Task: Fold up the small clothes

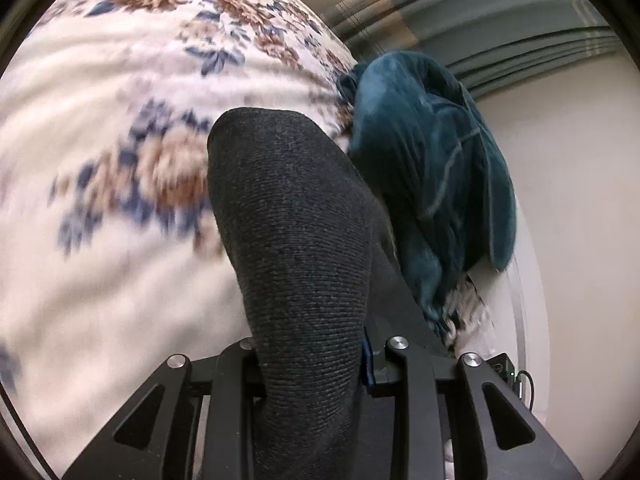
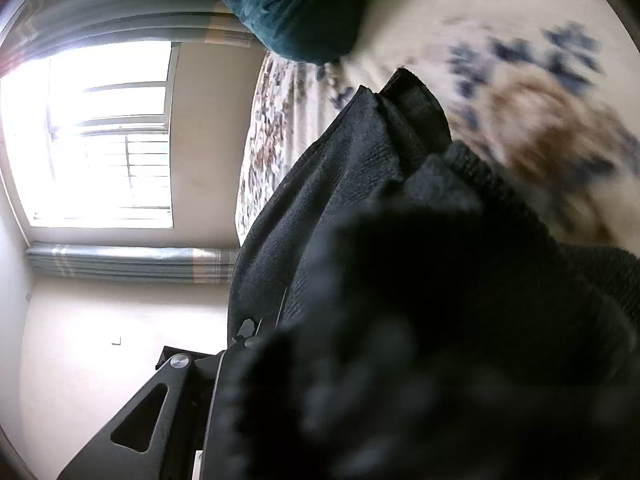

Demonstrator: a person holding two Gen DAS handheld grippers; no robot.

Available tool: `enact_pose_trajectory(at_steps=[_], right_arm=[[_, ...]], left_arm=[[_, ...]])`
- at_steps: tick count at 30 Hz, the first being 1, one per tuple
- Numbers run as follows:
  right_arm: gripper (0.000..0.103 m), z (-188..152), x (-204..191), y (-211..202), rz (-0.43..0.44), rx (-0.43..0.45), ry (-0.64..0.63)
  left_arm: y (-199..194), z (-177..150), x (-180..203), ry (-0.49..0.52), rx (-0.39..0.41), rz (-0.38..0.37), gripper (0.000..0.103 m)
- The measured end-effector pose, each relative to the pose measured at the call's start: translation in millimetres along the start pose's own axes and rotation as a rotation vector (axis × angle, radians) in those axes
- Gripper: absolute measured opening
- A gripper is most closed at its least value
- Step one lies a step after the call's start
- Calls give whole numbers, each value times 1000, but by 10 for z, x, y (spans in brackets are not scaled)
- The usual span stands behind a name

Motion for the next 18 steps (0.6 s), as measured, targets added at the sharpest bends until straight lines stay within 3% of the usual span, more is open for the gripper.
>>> enact_pose_trajectory(at_steps=[7, 13, 16, 18], right_arm=[[22, 599, -121, 1257, -12, 1, -26], [22, 801, 106, 1864, -69, -24, -30], [30, 718, 358, 1821, -147, -53, -29], [49, 650, 572, 1700, -225, -85, -34]], left_arm=[[646, 755, -561, 20, -19, 62, 24], [948, 640, -1147, -41, -125, 155, 32], [861, 550, -1227, -72, -128, 179, 48], [761, 487, -1222, -51, -121, 224, 58]])
Point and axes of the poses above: each gripper's, at about its wrist camera, not at the fingertips, and y roughly the way its jaws point, x to its right, z to its top, the point moved 9 cm from there along y, roughly the way its jaws point, and after that the axes turned 7 degrees about x, right-handed, at the moved point
